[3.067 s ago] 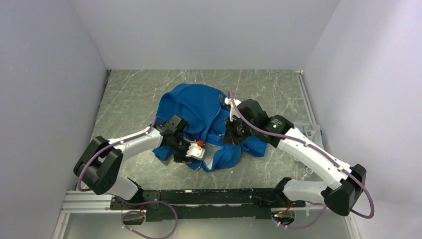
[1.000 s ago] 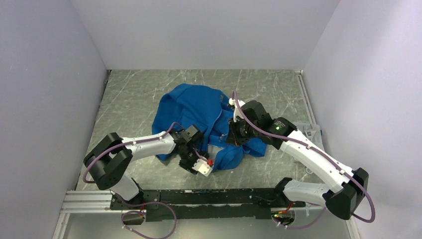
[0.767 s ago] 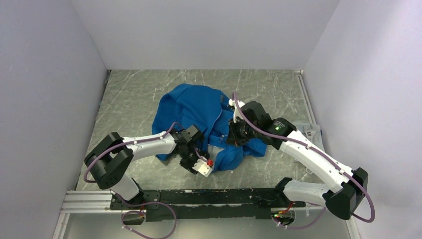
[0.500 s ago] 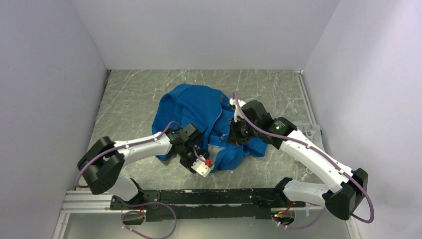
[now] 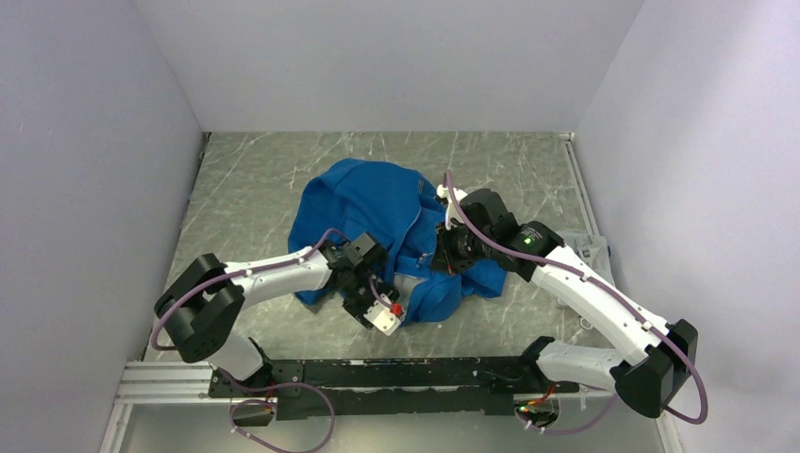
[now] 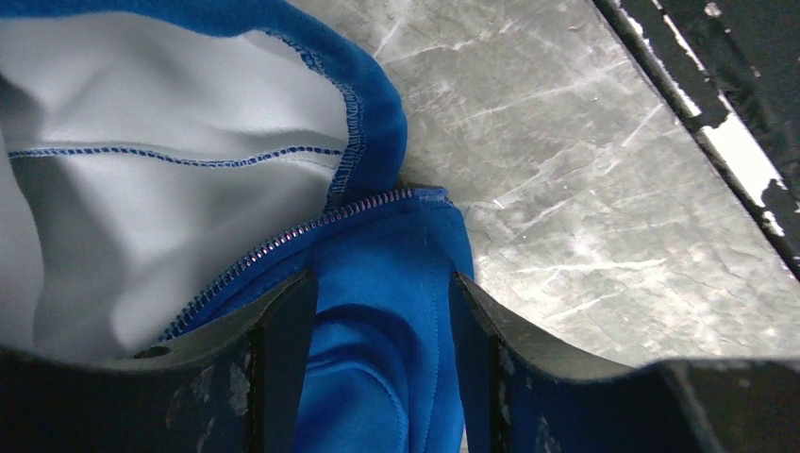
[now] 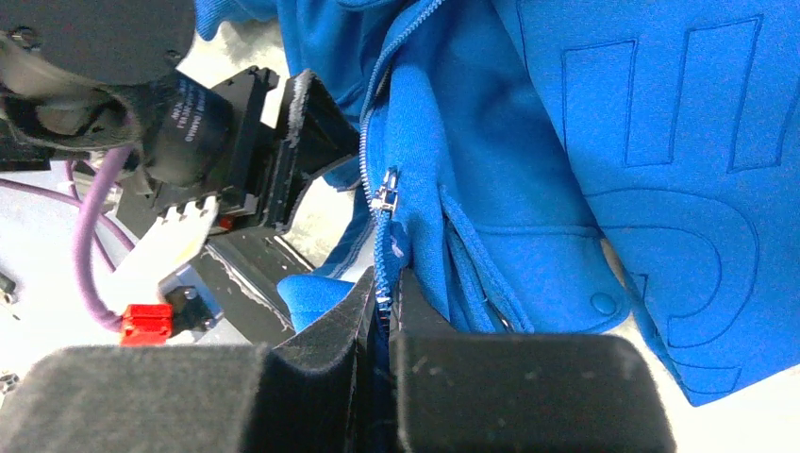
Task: Zip up the jacket
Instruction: Pick up the jacket from the center of the board.
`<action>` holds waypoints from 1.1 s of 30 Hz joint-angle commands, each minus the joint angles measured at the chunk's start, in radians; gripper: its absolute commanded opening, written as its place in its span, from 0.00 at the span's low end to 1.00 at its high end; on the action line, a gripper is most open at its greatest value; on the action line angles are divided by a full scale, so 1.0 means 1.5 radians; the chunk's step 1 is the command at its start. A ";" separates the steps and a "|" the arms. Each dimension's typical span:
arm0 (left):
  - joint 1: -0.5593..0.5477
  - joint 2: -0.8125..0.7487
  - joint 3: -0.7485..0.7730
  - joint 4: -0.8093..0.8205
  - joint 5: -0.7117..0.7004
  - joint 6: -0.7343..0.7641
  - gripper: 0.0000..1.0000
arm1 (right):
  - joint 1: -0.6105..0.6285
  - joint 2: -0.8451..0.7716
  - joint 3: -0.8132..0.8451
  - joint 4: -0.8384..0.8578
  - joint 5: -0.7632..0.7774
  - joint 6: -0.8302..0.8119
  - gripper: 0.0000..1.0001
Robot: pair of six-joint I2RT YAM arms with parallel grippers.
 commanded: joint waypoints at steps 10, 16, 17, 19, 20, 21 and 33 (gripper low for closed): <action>0.010 0.068 0.021 -0.010 0.016 0.071 0.59 | -0.007 -0.012 0.001 0.012 -0.005 -0.015 0.00; 0.011 0.118 0.030 0.010 0.007 0.080 0.50 | -0.013 -0.016 0.004 0.009 -0.010 -0.018 0.00; 0.012 0.128 0.035 0.010 0.005 0.079 0.48 | -0.014 -0.018 0.002 0.009 -0.011 -0.017 0.00; 0.011 0.147 0.046 0.011 0.001 0.074 0.45 | -0.015 -0.023 -0.003 0.012 -0.011 -0.015 0.00; 0.012 0.156 0.050 0.011 -0.003 0.073 0.44 | -0.014 -0.025 -0.006 0.014 -0.012 -0.014 0.00; 0.012 0.163 0.054 0.012 -0.007 0.072 0.43 | -0.015 -0.027 -0.009 0.017 -0.013 -0.013 0.00; 0.018 0.172 0.021 0.069 -0.031 0.038 0.27 | -0.021 -0.029 -0.021 0.025 -0.021 -0.020 0.00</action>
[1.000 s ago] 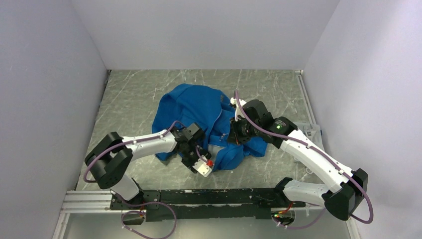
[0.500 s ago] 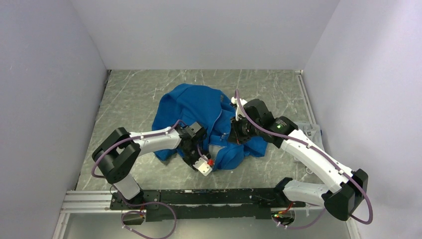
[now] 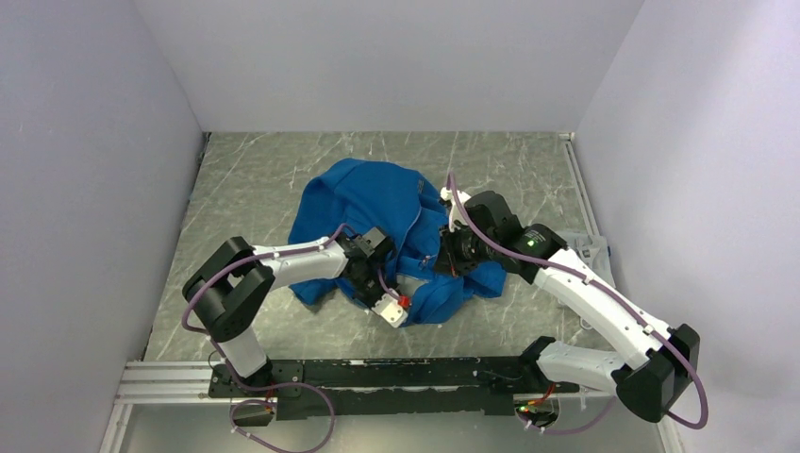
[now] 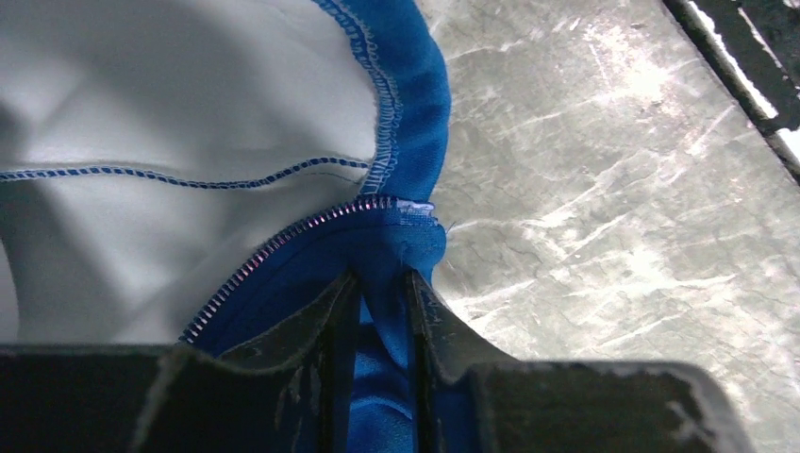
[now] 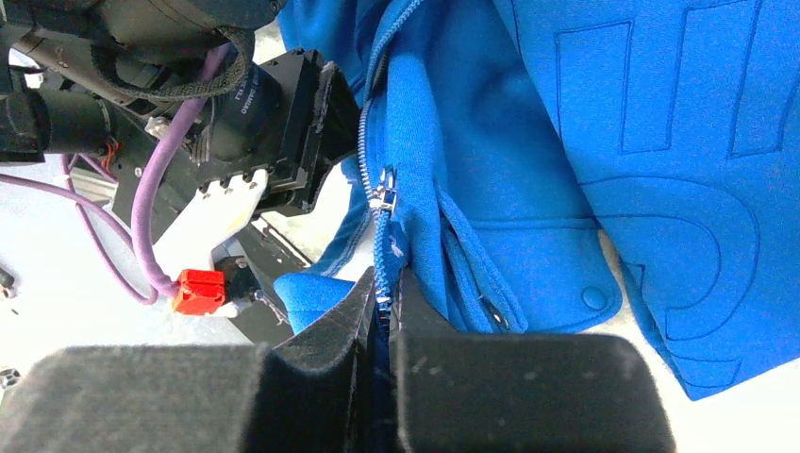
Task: Zip up the jacket
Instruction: Pick up the jacket from the center of the board.
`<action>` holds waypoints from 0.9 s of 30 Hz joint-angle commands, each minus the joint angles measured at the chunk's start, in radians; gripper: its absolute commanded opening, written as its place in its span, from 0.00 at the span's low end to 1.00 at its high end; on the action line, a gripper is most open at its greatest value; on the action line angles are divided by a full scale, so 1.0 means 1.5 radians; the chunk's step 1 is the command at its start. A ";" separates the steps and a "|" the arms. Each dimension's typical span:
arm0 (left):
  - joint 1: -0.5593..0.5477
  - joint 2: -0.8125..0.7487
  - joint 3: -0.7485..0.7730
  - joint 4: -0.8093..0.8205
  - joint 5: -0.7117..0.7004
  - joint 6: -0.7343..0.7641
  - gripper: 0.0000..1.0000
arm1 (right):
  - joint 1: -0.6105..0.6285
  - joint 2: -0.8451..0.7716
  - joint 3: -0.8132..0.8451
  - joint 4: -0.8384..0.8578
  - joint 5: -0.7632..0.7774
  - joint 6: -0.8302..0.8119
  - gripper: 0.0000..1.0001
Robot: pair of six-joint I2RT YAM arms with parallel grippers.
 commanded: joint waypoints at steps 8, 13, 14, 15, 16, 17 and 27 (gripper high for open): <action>0.021 0.004 -0.035 0.078 -0.097 -0.082 0.01 | -0.016 -0.016 -0.008 0.029 -0.011 -0.012 0.00; 0.034 -0.044 -0.032 0.082 -0.113 -0.145 0.00 | -0.018 -0.015 -0.006 0.025 -0.010 -0.010 0.00; 0.042 -0.056 -0.021 0.074 -0.113 -0.166 0.00 | -0.018 -0.015 -0.004 0.023 -0.008 -0.011 0.00; 0.052 -0.068 -0.006 0.059 -0.109 -0.188 0.00 | -0.019 -0.013 0.000 0.019 -0.006 -0.012 0.00; 0.068 -0.080 0.016 0.042 -0.103 -0.212 0.00 | -0.019 -0.012 0.005 0.017 -0.004 -0.013 0.00; 0.088 -0.096 0.036 0.027 -0.093 -0.240 0.00 | -0.019 -0.010 0.009 0.015 -0.002 -0.014 0.00; 0.382 -0.283 0.148 0.121 -0.123 -0.420 0.00 | -0.022 0.030 0.093 -0.024 0.026 -0.028 0.00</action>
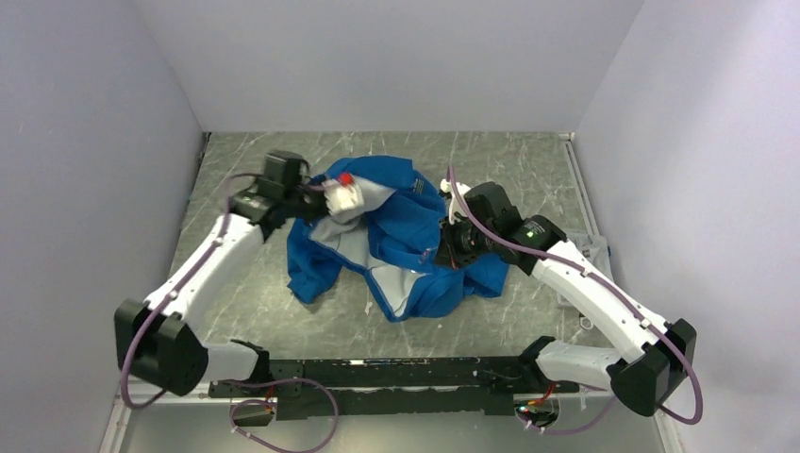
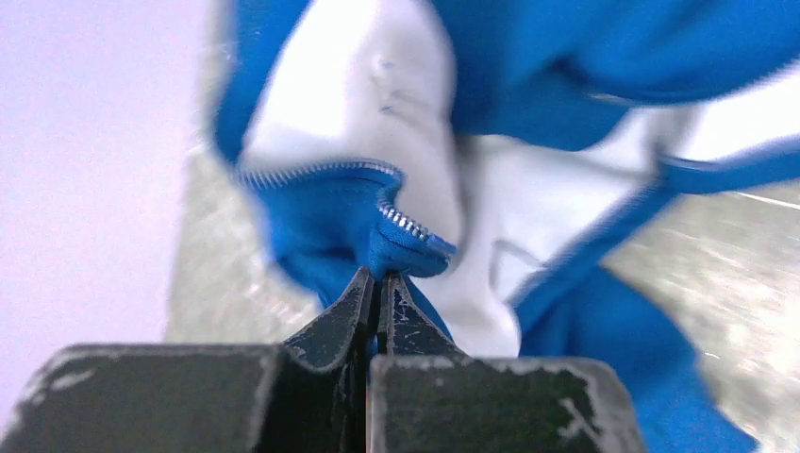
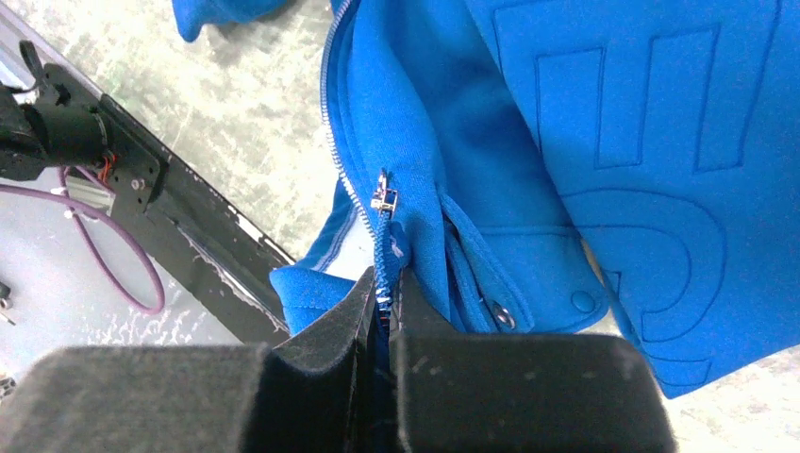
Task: Zip up the jacket
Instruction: Pick up the jacket from the center of the board.
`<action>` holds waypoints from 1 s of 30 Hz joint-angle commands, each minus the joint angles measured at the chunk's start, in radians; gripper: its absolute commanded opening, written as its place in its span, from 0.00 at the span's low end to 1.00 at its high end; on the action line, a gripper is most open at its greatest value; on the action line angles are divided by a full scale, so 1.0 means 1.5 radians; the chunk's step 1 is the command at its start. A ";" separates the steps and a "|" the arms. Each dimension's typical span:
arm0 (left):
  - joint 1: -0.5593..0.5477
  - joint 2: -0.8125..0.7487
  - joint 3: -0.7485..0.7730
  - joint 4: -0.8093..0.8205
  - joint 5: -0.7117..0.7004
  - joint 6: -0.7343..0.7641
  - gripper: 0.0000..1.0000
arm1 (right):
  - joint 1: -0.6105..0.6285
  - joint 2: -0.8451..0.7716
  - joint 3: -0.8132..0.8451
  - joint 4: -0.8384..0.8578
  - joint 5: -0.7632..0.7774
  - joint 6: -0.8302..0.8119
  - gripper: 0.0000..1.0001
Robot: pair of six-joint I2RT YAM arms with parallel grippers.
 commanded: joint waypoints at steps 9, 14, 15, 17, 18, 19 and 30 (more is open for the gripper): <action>0.332 -0.055 0.142 0.255 0.038 -0.109 0.00 | -0.023 0.105 0.232 -0.060 0.051 -0.017 0.00; 0.102 -0.174 0.101 0.221 0.162 0.067 0.00 | -0.009 0.134 0.293 -0.075 -0.033 -0.023 0.00; 0.034 -0.192 0.089 0.189 0.154 0.109 0.00 | 0.000 0.135 0.304 -0.080 -0.047 -0.028 0.00; -0.075 -0.216 0.075 0.154 0.128 0.134 0.00 | 0.019 0.134 0.322 -0.090 -0.071 -0.037 0.00; -0.123 -0.218 0.076 0.136 0.105 0.118 0.00 | 0.027 0.132 0.328 -0.094 -0.078 -0.040 0.00; -0.165 -0.218 0.077 0.127 0.074 0.087 0.00 | 0.035 0.132 0.334 -0.098 -0.083 -0.044 0.00; -0.247 -0.250 -0.037 0.233 -0.053 0.003 0.00 | 0.046 0.061 0.253 -0.096 -0.185 -0.066 0.00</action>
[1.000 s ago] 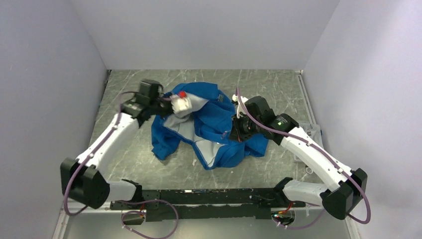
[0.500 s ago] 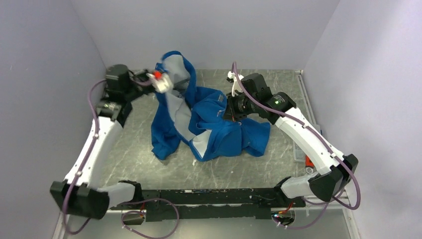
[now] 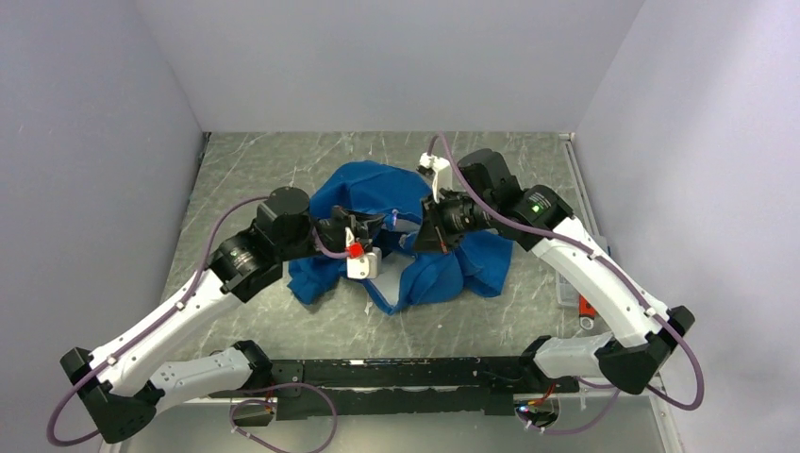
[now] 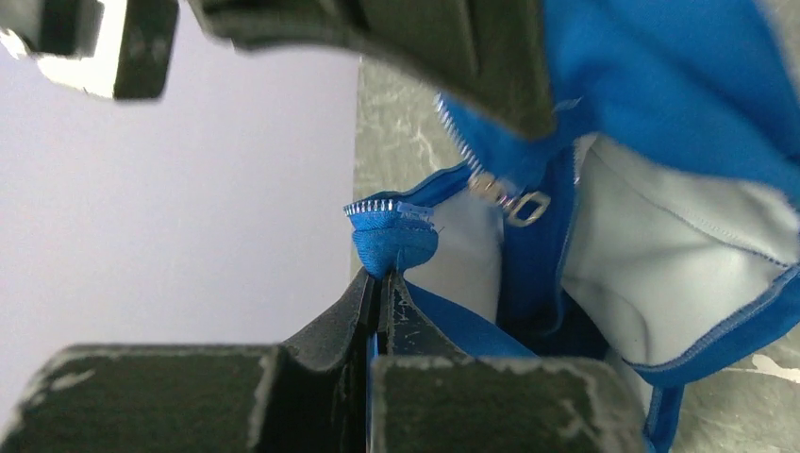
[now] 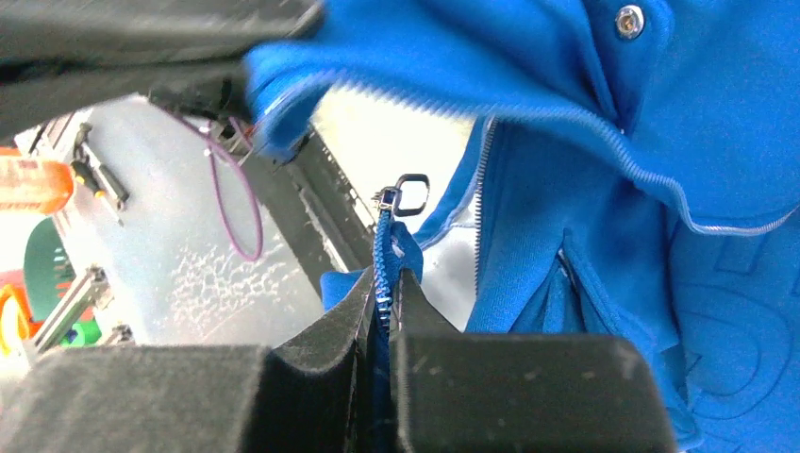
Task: Zip up the jacket
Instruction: Pick up the jacket from the center of the board.
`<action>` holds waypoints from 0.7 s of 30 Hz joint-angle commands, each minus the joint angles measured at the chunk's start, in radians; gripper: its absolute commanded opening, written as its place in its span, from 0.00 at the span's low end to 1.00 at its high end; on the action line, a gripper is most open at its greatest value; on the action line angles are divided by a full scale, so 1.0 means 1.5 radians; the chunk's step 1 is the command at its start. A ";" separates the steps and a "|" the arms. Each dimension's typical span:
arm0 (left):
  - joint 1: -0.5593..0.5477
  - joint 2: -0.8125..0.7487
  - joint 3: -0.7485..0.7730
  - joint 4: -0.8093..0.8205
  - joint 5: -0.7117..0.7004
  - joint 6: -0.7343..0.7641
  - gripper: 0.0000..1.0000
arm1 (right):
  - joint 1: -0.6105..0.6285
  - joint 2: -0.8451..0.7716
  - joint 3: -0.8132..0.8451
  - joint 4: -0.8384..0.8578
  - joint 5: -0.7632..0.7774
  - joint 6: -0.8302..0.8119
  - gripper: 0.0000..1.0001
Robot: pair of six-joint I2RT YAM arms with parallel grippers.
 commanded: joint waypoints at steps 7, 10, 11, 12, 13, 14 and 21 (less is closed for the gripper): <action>0.167 0.036 0.013 0.116 -0.365 -0.248 0.00 | 0.002 0.004 0.047 -0.028 -0.038 -0.033 0.00; 0.447 0.035 0.013 0.117 -0.308 -0.291 0.00 | 0.002 0.024 0.074 -0.030 -0.032 -0.042 0.00; 0.524 0.039 0.024 0.130 -0.304 -0.273 0.00 | 0.002 0.027 0.078 -0.030 -0.026 -0.043 0.00; 0.557 0.038 0.023 0.176 -0.333 -0.215 0.00 | 0.002 0.029 0.081 -0.034 -0.024 -0.048 0.00; 0.567 0.030 0.002 0.253 -0.362 -0.146 0.00 | 0.002 0.027 0.080 -0.035 -0.018 -0.050 0.00; 0.579 0.017 -0.003 0.309 -0.362 -0.114 0.00 | 0.001 0.023 0.077 -0.032 -0.010 -0.049 0.00; 0.595 -0.069 0.055 0.101 -0.037 -0.227 0.00 | 0.001 -0.024 0.045 -0.044 0.018 -0.049 0.00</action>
